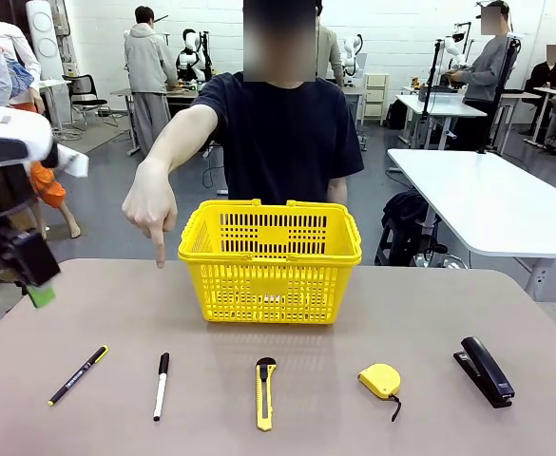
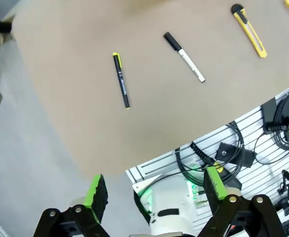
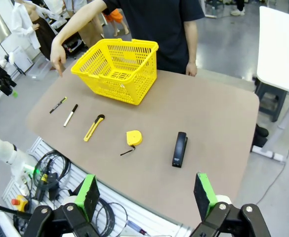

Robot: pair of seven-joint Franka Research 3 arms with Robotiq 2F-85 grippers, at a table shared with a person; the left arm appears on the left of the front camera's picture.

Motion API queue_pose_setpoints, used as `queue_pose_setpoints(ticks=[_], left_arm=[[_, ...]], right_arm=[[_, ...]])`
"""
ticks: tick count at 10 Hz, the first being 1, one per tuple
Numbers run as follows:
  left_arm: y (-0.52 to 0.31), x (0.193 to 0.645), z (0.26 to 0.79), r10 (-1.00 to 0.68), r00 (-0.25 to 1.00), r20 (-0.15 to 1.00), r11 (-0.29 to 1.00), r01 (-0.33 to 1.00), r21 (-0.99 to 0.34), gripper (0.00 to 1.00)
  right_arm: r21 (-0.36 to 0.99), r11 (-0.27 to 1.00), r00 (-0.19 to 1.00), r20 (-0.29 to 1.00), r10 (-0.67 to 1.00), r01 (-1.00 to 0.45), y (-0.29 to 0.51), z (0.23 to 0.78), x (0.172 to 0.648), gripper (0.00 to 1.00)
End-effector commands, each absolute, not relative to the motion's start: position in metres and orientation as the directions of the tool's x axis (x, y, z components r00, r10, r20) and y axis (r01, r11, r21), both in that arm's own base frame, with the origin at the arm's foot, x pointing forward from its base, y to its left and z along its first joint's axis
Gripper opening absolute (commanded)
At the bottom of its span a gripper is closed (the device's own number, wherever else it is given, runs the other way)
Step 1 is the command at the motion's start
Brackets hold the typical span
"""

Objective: Place the items the person wants into the basket.
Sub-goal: Pick up the item the person points to and place it in the Market Basket.

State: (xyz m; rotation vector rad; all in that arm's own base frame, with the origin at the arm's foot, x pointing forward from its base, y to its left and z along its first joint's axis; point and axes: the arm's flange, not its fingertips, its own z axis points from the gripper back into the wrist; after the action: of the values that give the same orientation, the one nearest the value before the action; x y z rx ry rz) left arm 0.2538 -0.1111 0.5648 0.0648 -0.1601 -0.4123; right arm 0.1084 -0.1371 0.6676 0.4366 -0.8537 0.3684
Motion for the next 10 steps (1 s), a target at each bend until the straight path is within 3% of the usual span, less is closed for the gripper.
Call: queue_pose_setpoints(ticks=[1, 4, 5, 10], left_arm=[[-0.134, 0.272, 0.549, -0.342, 0.932, 0.119, 0.939, 0.336, 0.071, 1.00], [-0.146, 0.294, 0.526, -0.296, 0.953, 0.073, 0.955, 0.296, 0.008, 1.00], [-0.141, 0.279, 0.530, -0.322, 0.943, 0.080, 0.946, 0.318, 0.061, 1.00], [-0.141, 0.279, 0.530, -0.322, 0.943, 0.080, 0.946, 0.318, 0.061, 1.00]], right_arm=[[0.214, 0.850, 0.595, 0.792, 0.138, -0.482, -0.137, 0.671, 0.100, 1.00], [0.214, 0.850, 0.595, 0.792, 0.138, -0.482, -0.137, 0.671, 0.100, 1.00], [0.214, 0.850, 0.595, 0.792, 0.138, -0.482, -0.137, 0.671, 0.100, 1.00], [0.214, 0.850, 0.595, 0.792, 0.138, -0.482, -0.137, 0.671, 0.100, 1.00]])
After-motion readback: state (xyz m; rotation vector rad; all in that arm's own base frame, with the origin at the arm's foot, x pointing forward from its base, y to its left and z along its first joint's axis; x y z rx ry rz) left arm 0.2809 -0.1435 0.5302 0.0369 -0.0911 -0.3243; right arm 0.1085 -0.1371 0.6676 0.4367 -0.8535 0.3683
